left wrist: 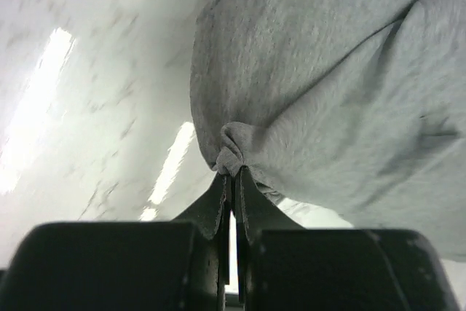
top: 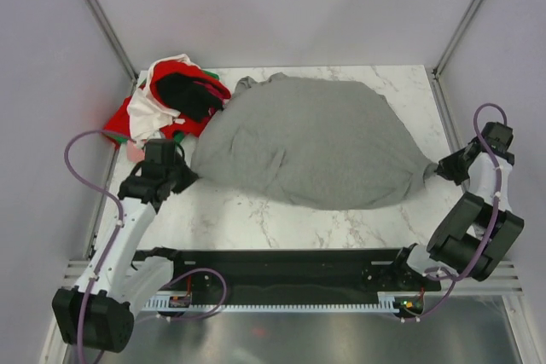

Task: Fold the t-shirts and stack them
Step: Fold the tshirt

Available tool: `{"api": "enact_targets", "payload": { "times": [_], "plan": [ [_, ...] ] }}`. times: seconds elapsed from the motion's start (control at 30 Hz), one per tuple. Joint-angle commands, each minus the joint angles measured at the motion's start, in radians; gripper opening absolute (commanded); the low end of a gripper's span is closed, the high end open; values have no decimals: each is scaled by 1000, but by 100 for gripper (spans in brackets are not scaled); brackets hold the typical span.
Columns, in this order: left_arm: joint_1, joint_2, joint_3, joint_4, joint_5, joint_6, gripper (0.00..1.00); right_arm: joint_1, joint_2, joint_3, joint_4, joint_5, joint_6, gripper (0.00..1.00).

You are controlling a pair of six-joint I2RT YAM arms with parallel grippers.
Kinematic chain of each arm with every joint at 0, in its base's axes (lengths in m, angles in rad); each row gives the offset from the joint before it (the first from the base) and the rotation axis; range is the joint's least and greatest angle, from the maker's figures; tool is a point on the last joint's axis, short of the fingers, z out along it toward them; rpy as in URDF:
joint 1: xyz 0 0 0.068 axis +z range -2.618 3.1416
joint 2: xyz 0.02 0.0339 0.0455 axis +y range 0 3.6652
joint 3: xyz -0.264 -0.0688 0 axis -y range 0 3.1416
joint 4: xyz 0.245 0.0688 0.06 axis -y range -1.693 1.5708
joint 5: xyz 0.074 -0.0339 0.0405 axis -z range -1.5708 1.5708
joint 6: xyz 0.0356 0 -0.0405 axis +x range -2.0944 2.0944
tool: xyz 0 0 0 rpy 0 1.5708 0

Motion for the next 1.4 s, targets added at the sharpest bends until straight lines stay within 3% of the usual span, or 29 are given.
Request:
{"api": "enact_targets", "payload": {
  "times": [0.0,0.43,0.7,0.8,0.9,0.93,0.97,1.0,1.03,1.07,1.17,1.37],
  "plan": [
    [13,-125,-122,-15,-9,-12,2,-19,-86,-48,50,81,-34,0],
    [22,-147,-179,-158,-48,-188,2,-57,-178,-126,10,266,4,0],
    [22,-136,-259,-97,41,-231,2,-86,-124,-203,60,143,10,0],
    [21,-109,-152,-86,24,-164,2,-82,-141,-159,88,98,38,0],
    [22,-55,70,-75,-133,-60,2,-65,-201,-64,170,69,90,0],
    [34,55,180,-83,-143,17,3,-39,-98,2,148,84,82,0],
    [89,167,249,-116,-40,55,4,31,14,220,73,75,50,0],
    [108,271,327,-197,4,75,2,59,255,351,-166,95,-14,0],
    [113,354,454,-318,21,76,2,73,311,436,-230,122,-22,0],
    [110,419,471,-319,64,76,2,58,299,424,-216,129,-27,0],
    [110,271,338,-199,96,44,2,12,111,311,-76,133,-30,0],
    [111,180,106,-175,141,23,2,35,92,194,-90,116,-65,0]
  ]
}}
